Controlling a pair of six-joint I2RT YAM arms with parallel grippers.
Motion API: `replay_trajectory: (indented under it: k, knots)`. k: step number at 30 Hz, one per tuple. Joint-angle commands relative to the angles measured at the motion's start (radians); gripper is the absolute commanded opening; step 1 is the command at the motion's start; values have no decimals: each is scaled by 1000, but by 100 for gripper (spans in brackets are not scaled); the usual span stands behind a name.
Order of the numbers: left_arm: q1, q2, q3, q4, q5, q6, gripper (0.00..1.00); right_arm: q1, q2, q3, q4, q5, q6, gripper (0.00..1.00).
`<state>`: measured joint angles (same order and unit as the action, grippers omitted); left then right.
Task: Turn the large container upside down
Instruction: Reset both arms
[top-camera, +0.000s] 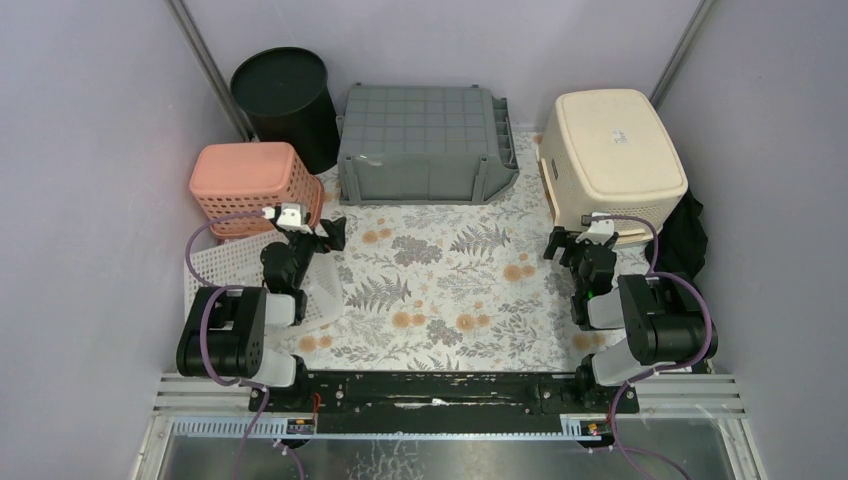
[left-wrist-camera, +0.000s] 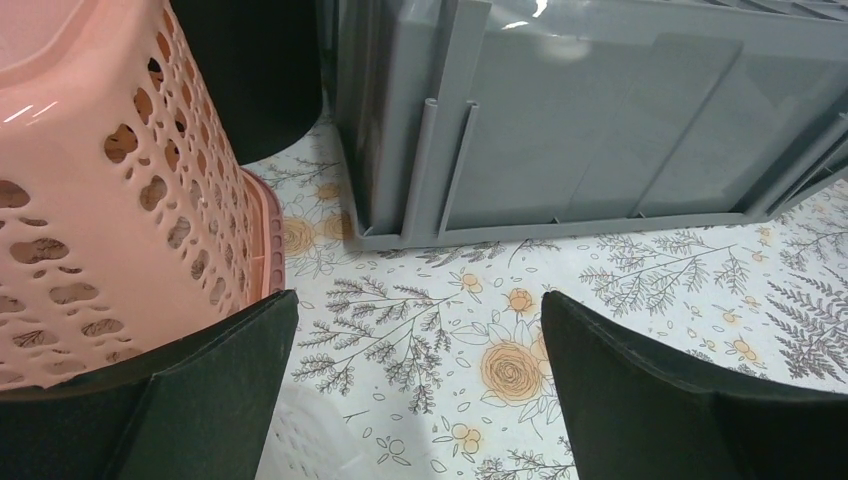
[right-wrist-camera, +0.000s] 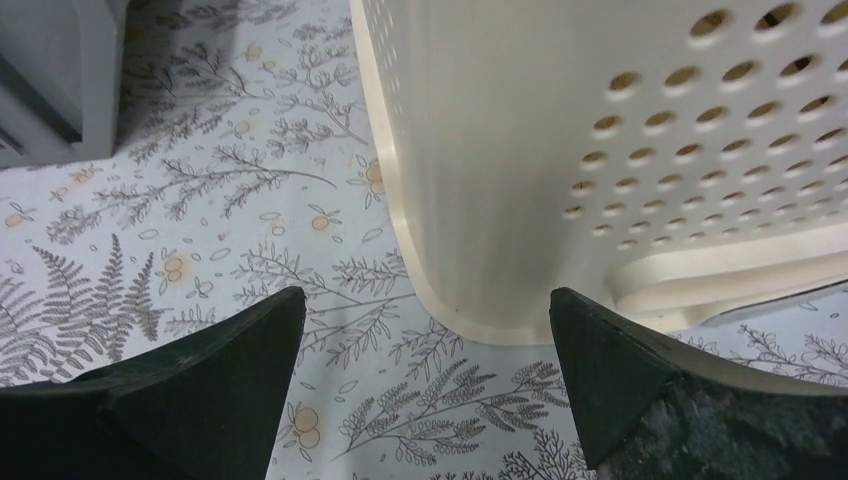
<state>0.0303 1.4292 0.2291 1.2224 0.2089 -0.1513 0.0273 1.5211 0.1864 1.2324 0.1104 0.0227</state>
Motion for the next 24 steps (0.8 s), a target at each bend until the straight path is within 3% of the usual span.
replay_trajectory:
  k: [1,4,6,13,17,24]
  knots:
    - [52,52,-32,22,-38,48,100,-4,-10,23,5,-18,-23,99]
    - [54,96,-95,192,-11,45,100,-4,-10,22,6,-19,-23,99]
    - [52,78,-85,131,4,63,100,-4,-10,21,6,-19,-23,99]
    - [52,91,-94,175,54,80,100,-4,-10,22,6,-19,-23,99]
    - [52,93,-69,131,160,118,100,-4,-9,24,3,-20,-23,99]
    - [53,99,-13,38,154,120,100,-4,-9,23,4,-20,-24,99]
